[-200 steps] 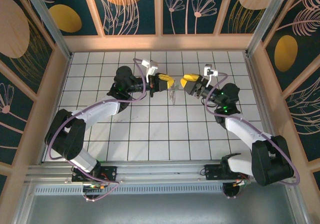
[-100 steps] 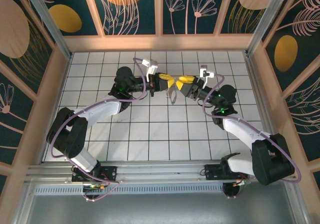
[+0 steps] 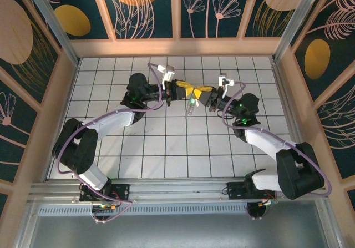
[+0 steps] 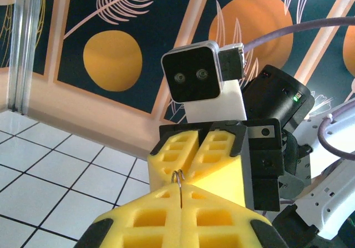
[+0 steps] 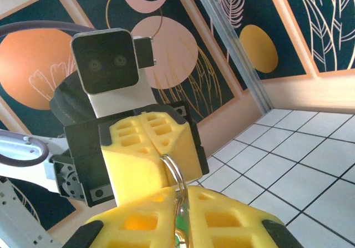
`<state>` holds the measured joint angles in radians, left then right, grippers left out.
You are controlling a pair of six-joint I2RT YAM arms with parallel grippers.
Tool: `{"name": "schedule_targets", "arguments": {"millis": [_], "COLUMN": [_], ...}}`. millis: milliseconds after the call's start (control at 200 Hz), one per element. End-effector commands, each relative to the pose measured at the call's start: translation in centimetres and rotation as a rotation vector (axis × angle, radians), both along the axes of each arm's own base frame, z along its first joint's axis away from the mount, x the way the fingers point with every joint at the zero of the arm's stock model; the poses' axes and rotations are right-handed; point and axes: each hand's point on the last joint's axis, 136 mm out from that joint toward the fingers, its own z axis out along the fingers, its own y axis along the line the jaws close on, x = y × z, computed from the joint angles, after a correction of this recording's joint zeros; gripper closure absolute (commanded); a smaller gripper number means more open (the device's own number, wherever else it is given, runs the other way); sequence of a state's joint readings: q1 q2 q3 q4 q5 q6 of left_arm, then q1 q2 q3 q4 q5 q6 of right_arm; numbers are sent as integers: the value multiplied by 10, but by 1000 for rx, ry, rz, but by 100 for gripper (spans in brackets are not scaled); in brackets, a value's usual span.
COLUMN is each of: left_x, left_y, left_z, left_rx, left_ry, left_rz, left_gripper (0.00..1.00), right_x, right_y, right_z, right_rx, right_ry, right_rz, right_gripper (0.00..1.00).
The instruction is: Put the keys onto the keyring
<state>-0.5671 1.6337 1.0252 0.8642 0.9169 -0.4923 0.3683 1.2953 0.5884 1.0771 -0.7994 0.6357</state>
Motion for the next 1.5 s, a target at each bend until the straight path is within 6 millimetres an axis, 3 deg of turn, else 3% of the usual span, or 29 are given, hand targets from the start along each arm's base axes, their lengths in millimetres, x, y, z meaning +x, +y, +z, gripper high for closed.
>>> {"name": "schedule_targets", "arguments": {"millis": [0, 160, 425, 490, 581, 791, 1036, 1256, 1496], "left_x": [-2, -1, -2, -3, -3, -3, 9, 33, 50], "left_y": [-1, -2, -2, -2, -2, -2, 0, 22, 36], "left_z": [19, 16, 14, 14, 13, 14, 15, 21, 13], "left_rx": [-37, -34, -31, -30, -31, -31, -5, 47, 153], "left_ry": [-56, -50, -44, -42, -41, -42, -42, -79, -100], "left_rz": [-27, -30, -39, -41, -41, -40, 35, 132, 139], "left_gripper": [100, 100, 100, 100, 100, 100, 100, 73, 67], "right_x": [-7, -6, -4, -3, -1, 1, 5, 21, 37], "right_y": [5, 5, 5, 5, 6, 6, 6, 0, 5], "right_z": [19, 21, 24, 25, 25, 23, 13, -2, -10], "right_rx": [15, 16, 20, 23, 23, 21, -15, -65, -138], "right_ry": [-75, -79, -87, -86, -85, -78, -60, -20, 8], "right_rz": [42, 38, 31, 30, 28, 30, 10, -19, 23], "right_gripper": [94, 88, 87, 78, 77, 100, 100, 100, 100]}}
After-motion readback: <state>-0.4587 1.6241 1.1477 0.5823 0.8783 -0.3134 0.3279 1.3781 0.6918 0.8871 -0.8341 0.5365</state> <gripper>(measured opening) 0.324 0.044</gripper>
